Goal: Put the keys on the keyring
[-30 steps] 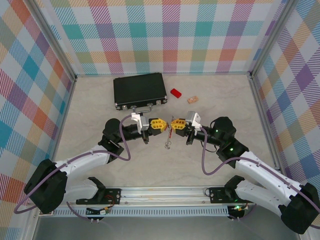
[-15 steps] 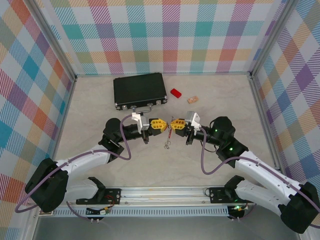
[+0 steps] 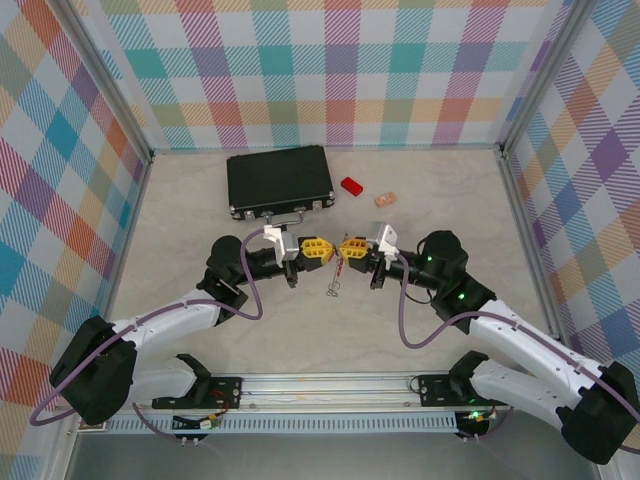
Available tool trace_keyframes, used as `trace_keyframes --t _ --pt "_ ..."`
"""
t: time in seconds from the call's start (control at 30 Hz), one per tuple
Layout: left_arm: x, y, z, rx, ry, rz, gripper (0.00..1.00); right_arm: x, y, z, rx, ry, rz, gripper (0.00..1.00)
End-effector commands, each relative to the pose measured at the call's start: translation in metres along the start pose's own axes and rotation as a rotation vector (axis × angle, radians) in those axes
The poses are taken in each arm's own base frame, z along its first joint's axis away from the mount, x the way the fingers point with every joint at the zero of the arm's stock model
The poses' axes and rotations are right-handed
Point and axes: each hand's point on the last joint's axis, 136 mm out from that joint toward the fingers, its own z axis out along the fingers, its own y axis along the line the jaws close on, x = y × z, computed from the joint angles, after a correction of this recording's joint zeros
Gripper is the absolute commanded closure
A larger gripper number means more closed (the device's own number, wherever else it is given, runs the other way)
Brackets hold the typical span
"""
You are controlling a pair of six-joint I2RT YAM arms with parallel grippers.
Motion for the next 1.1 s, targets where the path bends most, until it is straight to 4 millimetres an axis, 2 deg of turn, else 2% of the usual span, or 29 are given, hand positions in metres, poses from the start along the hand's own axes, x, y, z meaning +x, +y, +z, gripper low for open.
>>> trace_keyframes --t 0.0,0.6,1.07 --pt "-0.026 -0.019 0.005 0.097 -0.060 0.066 1.00 0.000 0.007 0.007 -0.036 0.019 -0.008 1.00" --pt "-0.032 -0.021 -0.002 0.068 -0.098 0.115 1.00 0.010 -0.010 0.009 0.058 0.098 0.036 1.00" --pt "-0.025 -0.022 0.001 0.087 -0.071 0.113 1.00 0.010 -0.012 0.011 0.061 0.108 0.041 1.00"
